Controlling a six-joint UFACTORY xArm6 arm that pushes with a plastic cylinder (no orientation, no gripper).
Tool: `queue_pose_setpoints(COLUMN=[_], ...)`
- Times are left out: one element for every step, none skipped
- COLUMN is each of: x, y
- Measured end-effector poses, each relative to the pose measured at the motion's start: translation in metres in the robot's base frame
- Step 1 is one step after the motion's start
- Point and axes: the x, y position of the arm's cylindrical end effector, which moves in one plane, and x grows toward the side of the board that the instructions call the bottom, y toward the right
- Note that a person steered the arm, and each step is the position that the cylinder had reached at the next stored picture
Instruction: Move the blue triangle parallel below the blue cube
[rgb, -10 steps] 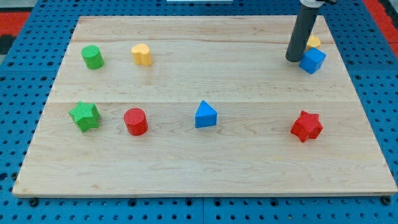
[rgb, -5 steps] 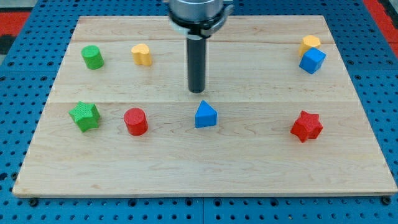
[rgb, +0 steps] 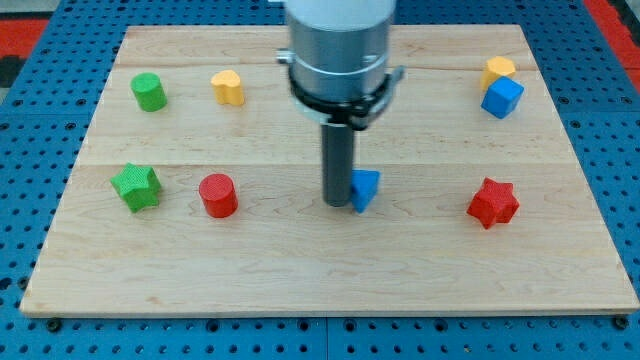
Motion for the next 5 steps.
queue_pose_setpoints(x=[-0.009, -0.039, -0.075, -0.1, -0.095], y=[0.041, 0.08, 0.115, 0.144, 0.146])
